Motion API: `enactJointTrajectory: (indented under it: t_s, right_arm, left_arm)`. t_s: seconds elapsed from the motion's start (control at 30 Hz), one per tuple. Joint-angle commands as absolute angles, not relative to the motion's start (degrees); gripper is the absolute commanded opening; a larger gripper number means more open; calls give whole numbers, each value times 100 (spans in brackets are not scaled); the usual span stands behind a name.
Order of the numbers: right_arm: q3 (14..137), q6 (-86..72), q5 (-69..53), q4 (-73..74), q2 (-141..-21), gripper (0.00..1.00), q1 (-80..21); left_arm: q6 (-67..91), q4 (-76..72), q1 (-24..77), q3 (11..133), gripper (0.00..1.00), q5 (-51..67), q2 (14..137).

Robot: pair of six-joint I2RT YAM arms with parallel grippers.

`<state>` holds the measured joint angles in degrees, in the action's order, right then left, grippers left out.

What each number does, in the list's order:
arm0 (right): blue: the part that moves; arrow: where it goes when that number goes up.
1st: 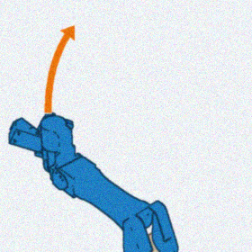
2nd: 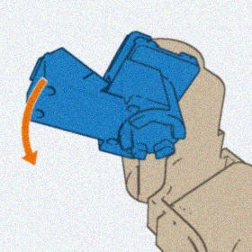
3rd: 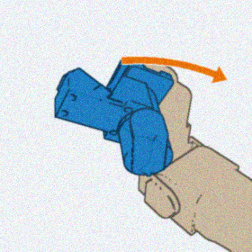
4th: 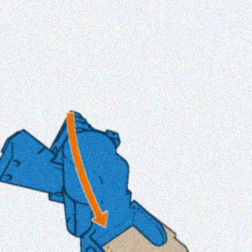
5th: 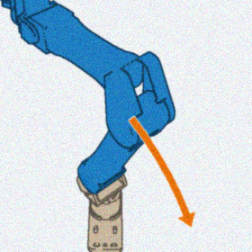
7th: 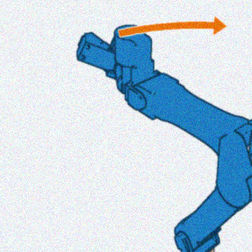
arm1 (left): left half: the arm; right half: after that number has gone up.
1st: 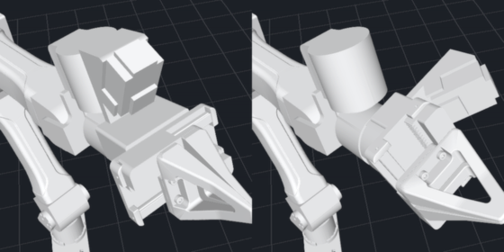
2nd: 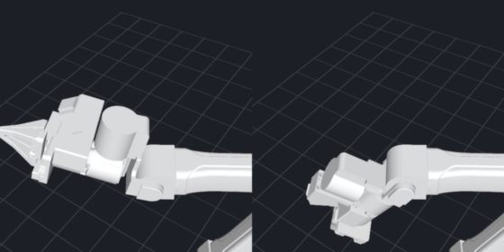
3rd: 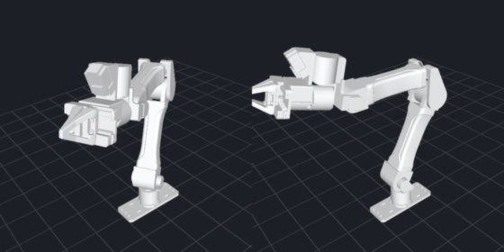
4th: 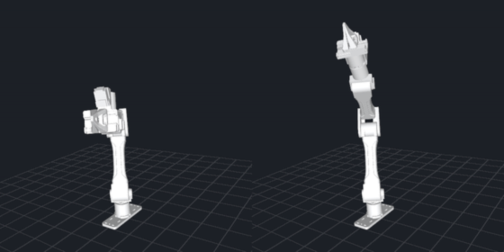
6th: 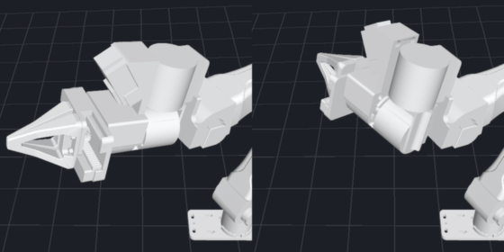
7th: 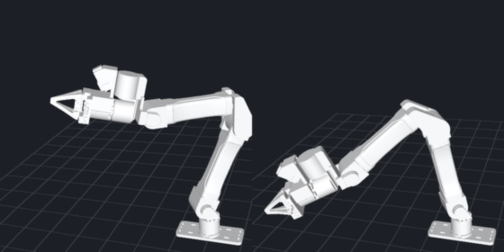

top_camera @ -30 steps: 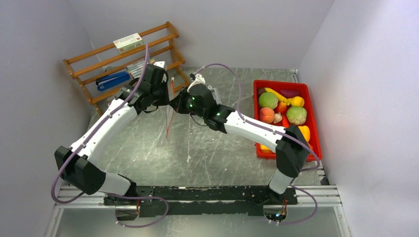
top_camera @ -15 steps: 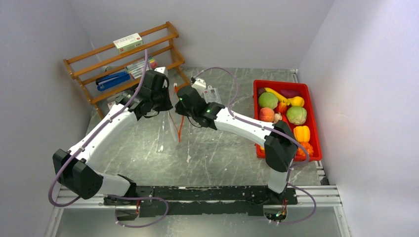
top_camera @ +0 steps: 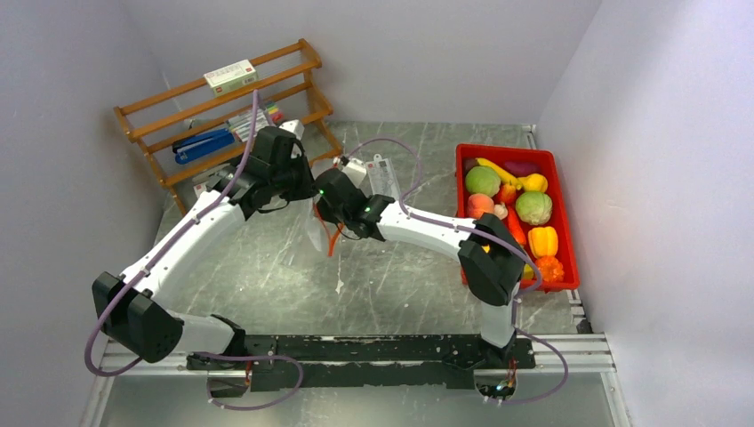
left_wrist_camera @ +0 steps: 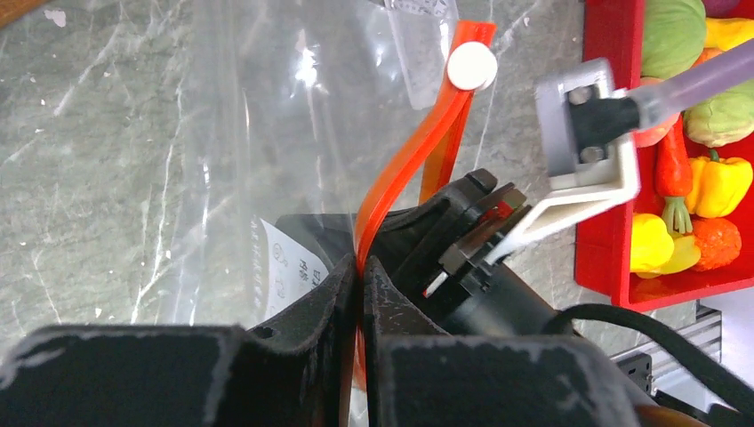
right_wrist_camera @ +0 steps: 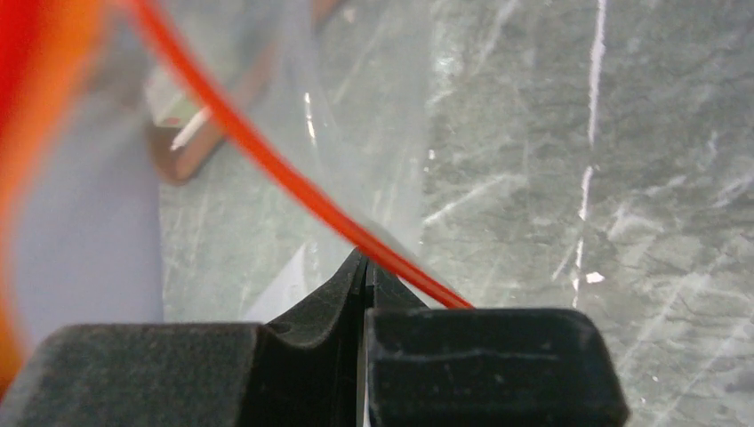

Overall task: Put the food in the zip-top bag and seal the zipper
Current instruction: Open the zipper of the food storage bag.

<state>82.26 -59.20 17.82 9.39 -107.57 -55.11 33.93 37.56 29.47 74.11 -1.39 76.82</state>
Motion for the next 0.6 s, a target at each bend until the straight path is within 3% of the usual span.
enactJointTrajectory:
  t_s: [0.0, 0.2, 0.4, 0.57]
  right_arm:
    - [8009, -6297, 2226, 1278, -10873, 0, -5522]
    - [7740, -6075, 2107, 964, -10694, 0, -5436]
    - [6921, -5841, 849, -1162, -10175, 0, -5388]
    - [6858, -5879, 873, -987, -10420, 0, -5326]
  left_arm:
    - [3448, 3773, 2997, 7683, 7, -84, 7516]
    - [3461, 3673, 2997, 7531, 7, 58, 7437]
    - [3619, 3481, 2990, 7341, 7, 705, 7489]
    - [3702, 3425, 2997, 7431, 7, 986, 7363]
